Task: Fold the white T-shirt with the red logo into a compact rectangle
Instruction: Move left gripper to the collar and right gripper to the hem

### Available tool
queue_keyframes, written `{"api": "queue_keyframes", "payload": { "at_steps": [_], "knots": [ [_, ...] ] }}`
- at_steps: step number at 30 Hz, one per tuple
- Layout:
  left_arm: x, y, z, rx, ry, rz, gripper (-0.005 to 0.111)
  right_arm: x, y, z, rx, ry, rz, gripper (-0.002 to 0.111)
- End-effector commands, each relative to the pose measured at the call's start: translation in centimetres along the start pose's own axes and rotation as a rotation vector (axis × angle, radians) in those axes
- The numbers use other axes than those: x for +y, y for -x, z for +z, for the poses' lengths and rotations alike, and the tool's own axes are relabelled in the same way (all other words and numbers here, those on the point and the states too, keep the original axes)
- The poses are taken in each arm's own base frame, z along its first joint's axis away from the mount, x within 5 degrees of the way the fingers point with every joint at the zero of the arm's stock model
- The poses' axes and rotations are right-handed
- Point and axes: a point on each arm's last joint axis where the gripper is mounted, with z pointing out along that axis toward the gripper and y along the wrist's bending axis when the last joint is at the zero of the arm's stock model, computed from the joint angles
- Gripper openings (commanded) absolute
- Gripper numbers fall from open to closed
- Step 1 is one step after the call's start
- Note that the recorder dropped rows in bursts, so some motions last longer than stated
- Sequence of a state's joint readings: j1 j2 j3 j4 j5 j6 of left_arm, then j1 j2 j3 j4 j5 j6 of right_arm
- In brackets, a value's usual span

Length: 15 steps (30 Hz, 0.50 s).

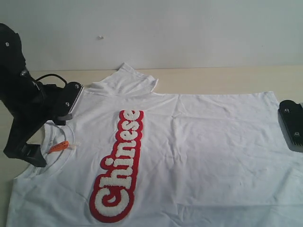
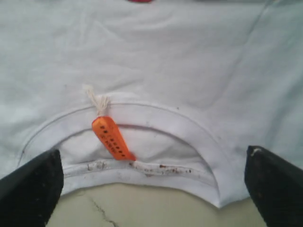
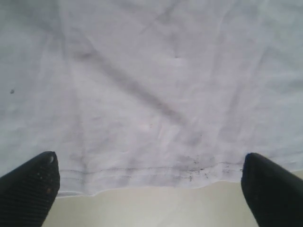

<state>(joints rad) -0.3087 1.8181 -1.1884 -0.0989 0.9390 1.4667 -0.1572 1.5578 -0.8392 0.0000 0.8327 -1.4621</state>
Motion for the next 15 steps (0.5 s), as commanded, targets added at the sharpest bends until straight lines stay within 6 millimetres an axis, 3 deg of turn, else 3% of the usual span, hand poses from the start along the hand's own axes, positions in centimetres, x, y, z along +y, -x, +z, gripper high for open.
{"api": "queue_keyframes", "payload": {
  "at_steps": [1, 6, 15],
  "knots": [
    [1.1, -1.8, 0.9, -0.001, -0.028, -0.019, 0.105, -2.4, 0.1, 0.1, -0.002, -0.026, -0.004, 0.103],
    [1.9, -2.0, 2.9, 0.003, -0.033, -0.015, 0.105, -4.0, 0.3, 1.2, -0.001, -0.012, -0.004, 0.102],
    [2.4, -2.2, 5.4, 0.007, -0.040, 0.021, 0.105, -4.5, 0.3, 3.6, 0.003, 0.022, -0.004, 0.102]
  ]
}}
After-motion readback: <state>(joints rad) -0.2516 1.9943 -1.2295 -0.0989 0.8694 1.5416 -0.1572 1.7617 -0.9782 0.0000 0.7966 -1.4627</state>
